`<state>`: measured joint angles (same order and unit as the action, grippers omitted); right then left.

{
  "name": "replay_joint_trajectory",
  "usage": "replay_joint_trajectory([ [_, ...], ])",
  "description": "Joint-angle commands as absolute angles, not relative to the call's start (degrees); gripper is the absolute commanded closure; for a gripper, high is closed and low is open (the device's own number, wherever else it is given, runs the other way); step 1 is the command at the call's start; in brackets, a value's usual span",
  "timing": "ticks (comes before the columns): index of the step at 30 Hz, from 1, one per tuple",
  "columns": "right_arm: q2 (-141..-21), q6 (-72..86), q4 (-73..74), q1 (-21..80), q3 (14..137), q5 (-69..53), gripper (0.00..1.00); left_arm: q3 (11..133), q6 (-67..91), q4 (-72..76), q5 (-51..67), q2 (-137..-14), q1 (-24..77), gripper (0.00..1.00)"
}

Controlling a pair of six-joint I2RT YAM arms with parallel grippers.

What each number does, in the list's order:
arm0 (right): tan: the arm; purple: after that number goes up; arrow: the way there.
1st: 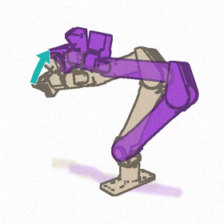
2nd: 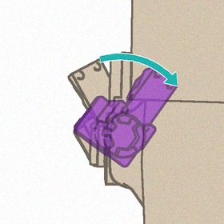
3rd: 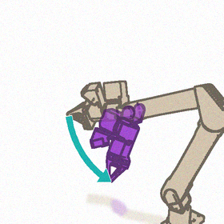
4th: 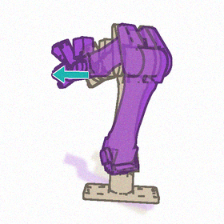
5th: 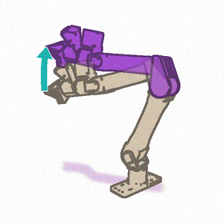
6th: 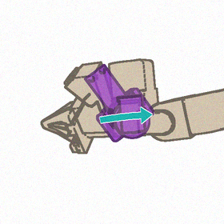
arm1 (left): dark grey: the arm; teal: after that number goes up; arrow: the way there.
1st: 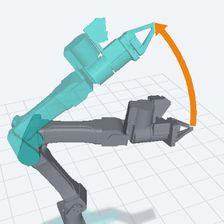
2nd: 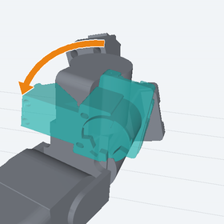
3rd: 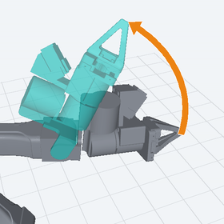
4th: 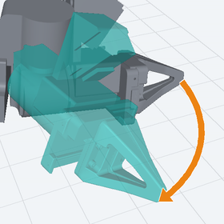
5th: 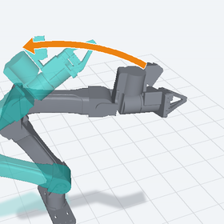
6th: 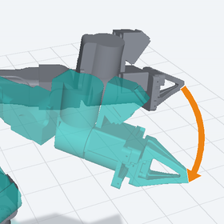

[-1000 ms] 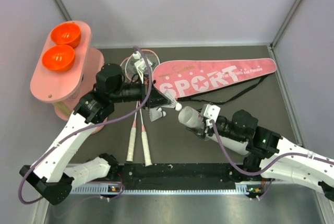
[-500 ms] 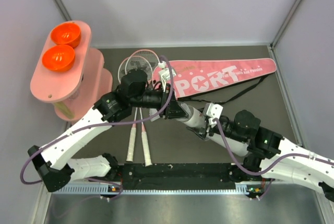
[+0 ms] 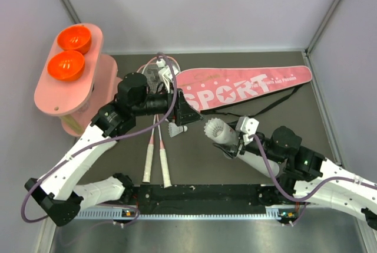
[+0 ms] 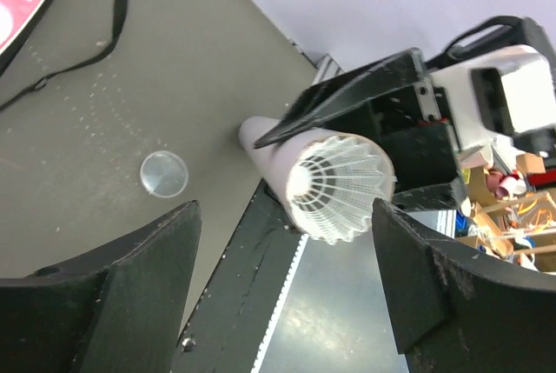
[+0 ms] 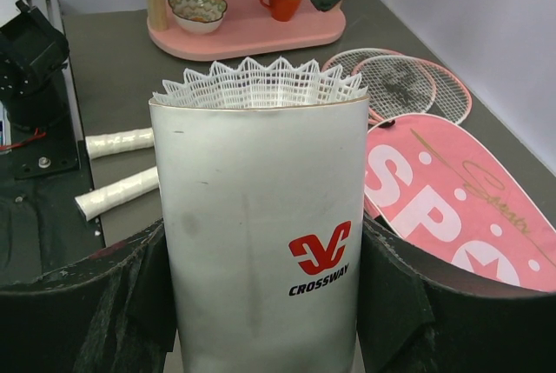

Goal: Pack up the badminton gear

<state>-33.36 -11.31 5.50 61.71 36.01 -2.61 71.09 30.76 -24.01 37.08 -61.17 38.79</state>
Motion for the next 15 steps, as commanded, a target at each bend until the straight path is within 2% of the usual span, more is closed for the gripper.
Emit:
replay_joint_trajectory([
  [1,-32.17,-10.9,2.02,61.87,36.3,-3.87,0.57,71.37,30.41,-27.16,35.67,-63.01,37.62,0.17],
  [3,-31.99,-11.16,2.02,61.87,36.3,-4.04,0.57,71.02,31.54,-25.85,38.22,-64.51,37.7,0.13],
  [7,-32.34,-11.34,1.41,61.87,36.04,-4.22,0.57,70.49,32.61,-22.24,39.55,-67.32,40.94,0.12],
  [12,-32.61,-11.34,0.88,61.87,36.21,-4.57,0.57,71.1,31.73,-23.9,35.08,-73.64,46.57,0.32],
  [15,-32.69,-11.51,0.7,61.87,36.21,-4.92,0.57,71.54,31.38,-24.35,33.58,-76.02,48.33,0.37],
])
